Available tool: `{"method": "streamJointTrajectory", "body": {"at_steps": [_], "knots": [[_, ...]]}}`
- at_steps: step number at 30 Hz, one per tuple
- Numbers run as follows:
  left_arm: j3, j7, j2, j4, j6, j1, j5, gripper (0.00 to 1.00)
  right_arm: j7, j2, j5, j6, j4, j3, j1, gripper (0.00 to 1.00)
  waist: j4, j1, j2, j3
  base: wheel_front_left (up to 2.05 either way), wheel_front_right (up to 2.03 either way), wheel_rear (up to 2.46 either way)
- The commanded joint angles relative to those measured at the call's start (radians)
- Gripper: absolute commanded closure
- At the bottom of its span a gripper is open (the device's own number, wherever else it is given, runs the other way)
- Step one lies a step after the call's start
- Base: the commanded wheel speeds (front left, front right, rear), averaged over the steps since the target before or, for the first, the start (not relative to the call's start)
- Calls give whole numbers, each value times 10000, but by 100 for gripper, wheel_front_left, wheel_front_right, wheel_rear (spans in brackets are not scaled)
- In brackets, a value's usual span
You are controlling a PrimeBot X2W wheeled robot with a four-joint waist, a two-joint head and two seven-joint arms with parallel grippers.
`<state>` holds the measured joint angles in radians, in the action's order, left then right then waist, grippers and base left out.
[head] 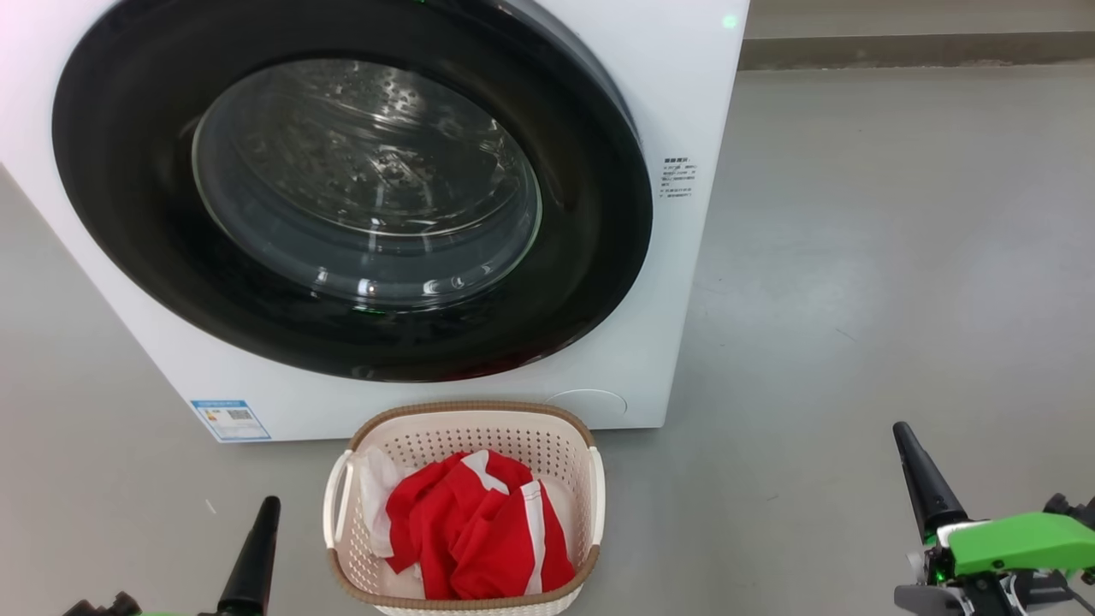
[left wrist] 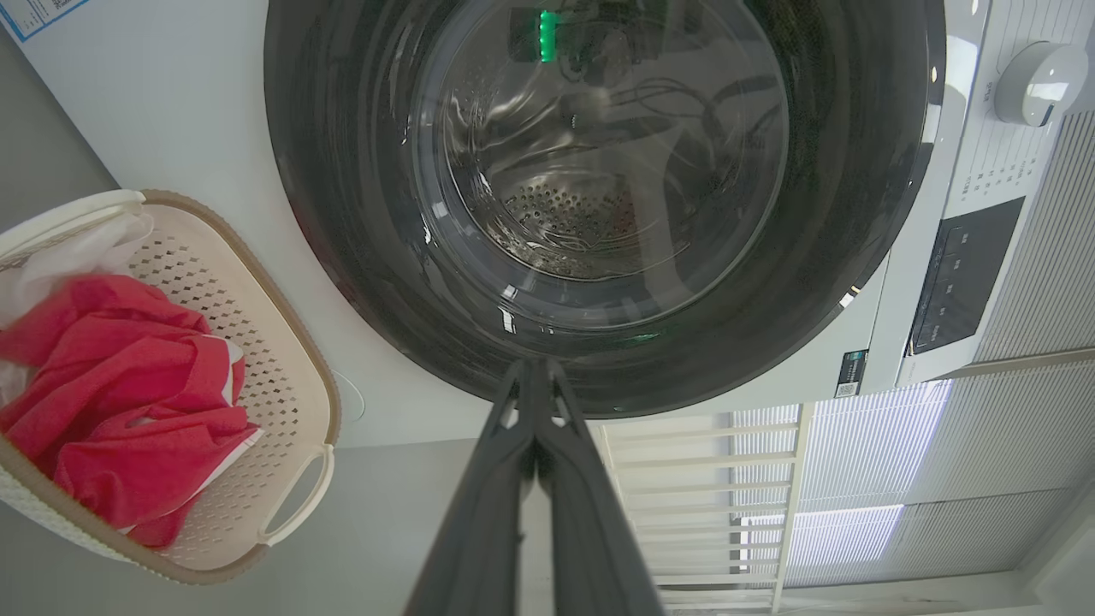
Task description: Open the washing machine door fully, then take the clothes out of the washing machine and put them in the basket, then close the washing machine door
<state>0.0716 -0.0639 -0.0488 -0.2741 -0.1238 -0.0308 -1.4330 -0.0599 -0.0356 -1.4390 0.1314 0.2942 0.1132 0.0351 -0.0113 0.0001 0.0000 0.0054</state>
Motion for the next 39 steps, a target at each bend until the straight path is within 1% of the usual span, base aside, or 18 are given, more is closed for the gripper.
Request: {"method": "streamJointTrajectory", "body": {"at_steps": [1,14,39], "knots": [[349,-116,-85,267,-62,-519,-374,100,-108,-171,-348,-6,-339,-139,563,100,15,0,0,-3,0,0,0],[424,-486,-16,291,-69,-765,-1717,100,-496,-177,-1688,-7,-493,-31,720,100,111,0,0,-22,0,0,0],[424,-495,-14,292,-69,-772,-1754,100,-518,-167,-1711,-7,-496,-13,726,100,113,0,0,-23,0,0,0]]}}
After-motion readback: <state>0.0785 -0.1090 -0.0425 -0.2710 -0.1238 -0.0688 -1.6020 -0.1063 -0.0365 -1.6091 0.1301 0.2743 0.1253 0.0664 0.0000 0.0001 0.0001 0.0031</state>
